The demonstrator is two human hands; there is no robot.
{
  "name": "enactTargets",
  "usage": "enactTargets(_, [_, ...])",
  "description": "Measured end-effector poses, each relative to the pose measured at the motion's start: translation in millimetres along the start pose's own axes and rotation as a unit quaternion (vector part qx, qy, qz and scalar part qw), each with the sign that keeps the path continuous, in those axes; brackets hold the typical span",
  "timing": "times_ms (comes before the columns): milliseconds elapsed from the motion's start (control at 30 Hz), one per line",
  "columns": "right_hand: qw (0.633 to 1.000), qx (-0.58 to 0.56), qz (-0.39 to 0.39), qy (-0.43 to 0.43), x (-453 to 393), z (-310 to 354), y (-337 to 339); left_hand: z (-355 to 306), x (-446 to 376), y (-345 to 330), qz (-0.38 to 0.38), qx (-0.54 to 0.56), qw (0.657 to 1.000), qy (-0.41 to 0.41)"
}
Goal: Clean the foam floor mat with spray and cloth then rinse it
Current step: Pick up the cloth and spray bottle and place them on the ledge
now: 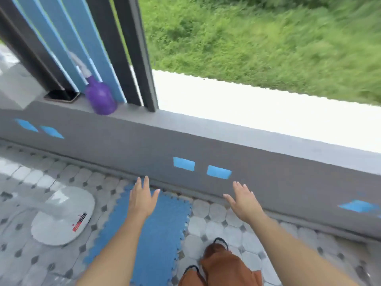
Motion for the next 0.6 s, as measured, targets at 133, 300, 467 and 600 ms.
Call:
enactTargets(133, [0.978,-0.081,-0.096,-0.164,91,-135,36,-151,20,-17,0.015,-0.064,0.984,-0.163])
enactTargets(300, [0.905,-0.162,-0.181,-0.348,248,-277,37,-334,103,-79,0.056,-0.121,0.929,-0.344])
enactTargets(467, [0.815,-0.222,-0.219,-0.488,405,-359,-16,-452,228,-168,0.099,-0.175,0.851,-0.484])
enactTargets(600, [0.735,-0.266,-0.233,-0.578,501,-379,-84,-489,319,-250,0.139,-0.213,0.791,-0.557])
Point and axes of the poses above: each hand's wrist, its own x-axis away from the middle knuckle, its own y-axis out of the back of the hand, z = x × y, the point moved 8 cm from there along -x, towards the middle knuckle, and after that the axes turned 9 degrees about y, right-handed, at the moved point
